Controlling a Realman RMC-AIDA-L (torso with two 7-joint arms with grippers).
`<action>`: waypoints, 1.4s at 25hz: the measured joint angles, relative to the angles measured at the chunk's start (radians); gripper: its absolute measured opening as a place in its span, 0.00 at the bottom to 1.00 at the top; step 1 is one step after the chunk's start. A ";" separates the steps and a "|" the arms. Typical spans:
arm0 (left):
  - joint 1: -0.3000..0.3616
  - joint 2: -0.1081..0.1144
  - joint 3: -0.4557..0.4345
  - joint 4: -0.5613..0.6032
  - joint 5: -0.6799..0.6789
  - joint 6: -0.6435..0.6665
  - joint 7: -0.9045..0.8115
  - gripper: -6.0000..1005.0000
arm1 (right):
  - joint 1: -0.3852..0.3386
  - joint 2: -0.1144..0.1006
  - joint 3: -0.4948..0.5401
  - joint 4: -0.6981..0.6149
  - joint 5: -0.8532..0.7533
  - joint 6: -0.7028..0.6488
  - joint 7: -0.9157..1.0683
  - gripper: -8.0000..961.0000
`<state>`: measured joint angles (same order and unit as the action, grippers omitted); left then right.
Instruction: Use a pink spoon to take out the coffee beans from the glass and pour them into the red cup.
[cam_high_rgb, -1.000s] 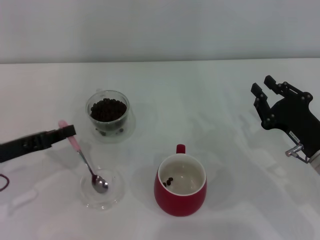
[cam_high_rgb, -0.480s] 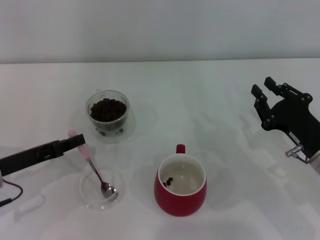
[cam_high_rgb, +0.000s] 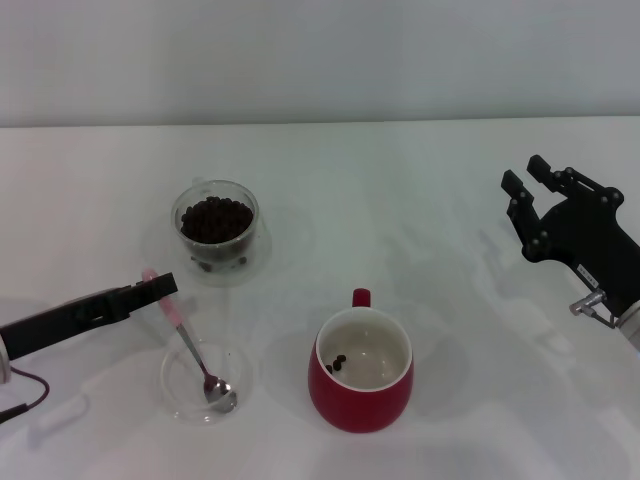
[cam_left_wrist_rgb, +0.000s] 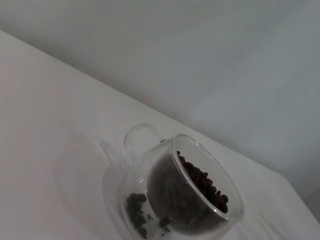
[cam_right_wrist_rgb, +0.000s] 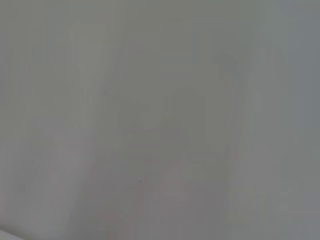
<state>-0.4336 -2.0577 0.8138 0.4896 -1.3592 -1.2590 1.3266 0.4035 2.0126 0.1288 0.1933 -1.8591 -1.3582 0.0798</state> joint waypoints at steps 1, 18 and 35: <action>0.001 -0.001 0.000 0.000 -0.001 0.001 0.003 0.19 | 0.000 0.000 0.000 0.000 -0.001 0.000 0.000 0.33; 0.061 -0.006 -0.127 0.013 -0.009 0.057 0.173 0.79 | 0.003 0.000 0.000 -0.002 -0.005 -0.005 0.000 0.33; 0.201 -0.020 -0.245 0.007 -0.332 -0.027 0.851 0.86 | 0.021 0.000 0.013 -0.006 0.004 -0.012 0.000 0.33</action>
<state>-0.2327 -2.0776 0.5685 0.4962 -1.6910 -1.2862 2.1779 0.4246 2.0126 0.1417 0.1871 -1.8548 -1.3702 0.0797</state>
